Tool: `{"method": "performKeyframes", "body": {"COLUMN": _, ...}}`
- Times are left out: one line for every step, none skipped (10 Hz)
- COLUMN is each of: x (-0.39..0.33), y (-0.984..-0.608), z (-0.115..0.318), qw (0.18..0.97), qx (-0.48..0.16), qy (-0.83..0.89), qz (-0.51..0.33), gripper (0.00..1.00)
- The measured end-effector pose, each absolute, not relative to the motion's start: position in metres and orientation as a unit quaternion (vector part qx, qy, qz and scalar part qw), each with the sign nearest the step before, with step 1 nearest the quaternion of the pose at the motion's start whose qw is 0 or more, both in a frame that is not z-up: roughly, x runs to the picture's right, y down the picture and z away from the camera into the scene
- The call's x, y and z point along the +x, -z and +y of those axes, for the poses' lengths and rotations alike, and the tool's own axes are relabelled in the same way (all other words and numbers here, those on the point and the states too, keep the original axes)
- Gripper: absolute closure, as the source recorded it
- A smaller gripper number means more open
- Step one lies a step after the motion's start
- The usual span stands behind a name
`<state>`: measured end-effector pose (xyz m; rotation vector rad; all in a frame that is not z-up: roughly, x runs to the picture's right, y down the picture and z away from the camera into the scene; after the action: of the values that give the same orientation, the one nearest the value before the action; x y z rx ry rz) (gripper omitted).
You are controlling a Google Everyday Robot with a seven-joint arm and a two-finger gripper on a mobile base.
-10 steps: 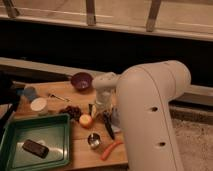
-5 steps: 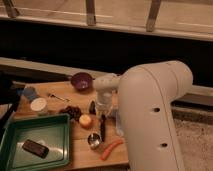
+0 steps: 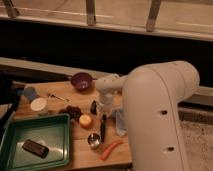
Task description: Place brush in paper cup
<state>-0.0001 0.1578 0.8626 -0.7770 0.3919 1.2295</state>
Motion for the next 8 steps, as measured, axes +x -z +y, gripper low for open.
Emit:
{"method": "performKeyframes", "body": {"x": 0.000, "y": -0.859, "z": 0.155, "qw": 0.730, "qx": -0.352, "qy": -0.560, "qz": 0.172, "gripper": 1.00}}
{"method": "performKeyframes", "body": {"x": 0.000, "y": -0.855, "z": 0.151, "qw": 0.730, "qx": -0.350, "qy": -0.563, "qz": 0.164, "gripper": 1.00}}
{"method": "performKeyframes", "body": {"x": 0.002, "y": -0.849, "z": 0.144, "qw": 0.730, "qx": -0.347, "qy": -0.568, "qz": 0.154, "gripper": 1.00}}
{"method": "performKeyframes", "body": {"x": 0.004, "y": -0.840, "z": 0.134, "qw": 0.729, "qx": -0.344, "qy": -0.575, "qz": 0.140, "gripper": 1.00}}
{"method": "performKeyframes", "body": {"x": 0.004, "y": -0.835, "z": 0.128, "qw": 0.728, "qx": -0.342, "qy": -0.579, "qz": 0.130, "gripper": 1.00}}
{"method": "performKeyframes", "body": {"x": 0.005, "y": -0.829, "z": 0.119, "qw": 0.727, "qx": -0.342, "qy": -0.584, "qz": 0.116, "gripper": 1.00}}
{"method": "performKeyframes", "body": {"x": 0.006, "y": -0.817, "z": 0.100, "qw": 0.728, "qx": -0.337, "qy": -0.589, "qz": 0.092, "gripper": 1.00}}
{"method": "performKeyframes", "body": {"x": 0.004, "y": -0.809, "z": 0.087, "qw": 0.731, "qx": -0.335, "qy": -0.590, "qz": 0.078, "gripper": 1.00}}
